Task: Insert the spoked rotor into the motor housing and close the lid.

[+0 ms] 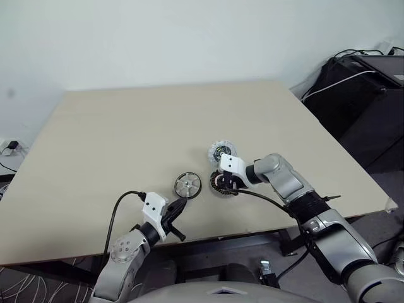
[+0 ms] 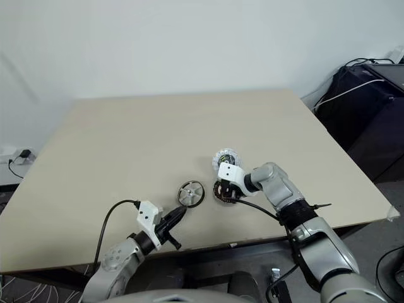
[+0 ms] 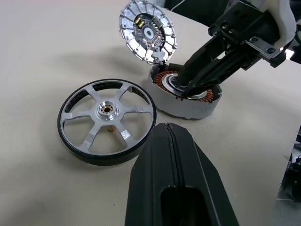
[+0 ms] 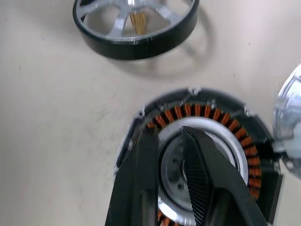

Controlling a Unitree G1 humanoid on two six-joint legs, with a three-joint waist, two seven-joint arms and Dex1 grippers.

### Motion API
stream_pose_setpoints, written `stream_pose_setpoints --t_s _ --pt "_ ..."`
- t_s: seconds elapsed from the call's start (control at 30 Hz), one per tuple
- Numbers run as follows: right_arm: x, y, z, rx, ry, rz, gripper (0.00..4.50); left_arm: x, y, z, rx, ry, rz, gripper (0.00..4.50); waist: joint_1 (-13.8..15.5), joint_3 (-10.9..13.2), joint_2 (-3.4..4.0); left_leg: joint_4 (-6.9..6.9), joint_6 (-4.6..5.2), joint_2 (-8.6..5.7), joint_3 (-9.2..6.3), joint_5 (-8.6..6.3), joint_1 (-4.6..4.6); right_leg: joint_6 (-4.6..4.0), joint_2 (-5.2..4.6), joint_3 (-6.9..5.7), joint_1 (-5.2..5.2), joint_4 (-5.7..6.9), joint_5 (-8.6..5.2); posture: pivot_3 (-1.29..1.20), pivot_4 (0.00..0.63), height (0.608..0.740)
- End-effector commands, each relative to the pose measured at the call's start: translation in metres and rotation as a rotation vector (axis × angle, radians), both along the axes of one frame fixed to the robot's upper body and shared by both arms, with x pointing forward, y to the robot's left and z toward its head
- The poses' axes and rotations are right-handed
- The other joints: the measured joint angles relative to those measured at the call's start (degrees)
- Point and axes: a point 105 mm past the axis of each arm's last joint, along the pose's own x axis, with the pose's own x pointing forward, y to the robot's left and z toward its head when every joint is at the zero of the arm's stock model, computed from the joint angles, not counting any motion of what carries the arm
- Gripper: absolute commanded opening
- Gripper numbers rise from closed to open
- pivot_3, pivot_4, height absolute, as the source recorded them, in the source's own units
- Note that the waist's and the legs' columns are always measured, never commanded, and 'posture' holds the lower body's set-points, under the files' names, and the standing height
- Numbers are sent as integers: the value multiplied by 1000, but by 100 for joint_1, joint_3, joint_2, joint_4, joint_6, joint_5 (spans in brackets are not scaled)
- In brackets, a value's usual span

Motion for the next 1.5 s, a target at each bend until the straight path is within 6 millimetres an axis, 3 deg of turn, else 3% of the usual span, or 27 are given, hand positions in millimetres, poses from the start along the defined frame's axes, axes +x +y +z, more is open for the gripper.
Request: stream_pose_setpoints --t_s 0.03,0.3,0.87,1.5 --pt "12 2 16 44 -67 -16 907 0 -4 6 -19 -24 -13 0 4 0 0 0 0 0 0 0 0 0 0 0 0 0 0 0 0 740" --pt "14 -8 31 72 -95 -20 907 3 -4 7 -21 -27 -20 0 7 0 0 1 0 -1 0 0 0 0 -1 0 0 0 0 0 0 740" --pt "8 -12 15 45 -73 -41 907 4 -6 8 -24 -32 -29 0 4 0 0 1 0 -1 0 0 0 0 -1 0 0 -1 0 0 0 740" --pt "17 -12 16 48 -104 -50 907 3 -5 11 -30 -37 -13 0 4 0 0 1 0 -1 0 0 0 0 -1 0 1 -1 0 0 0 740"
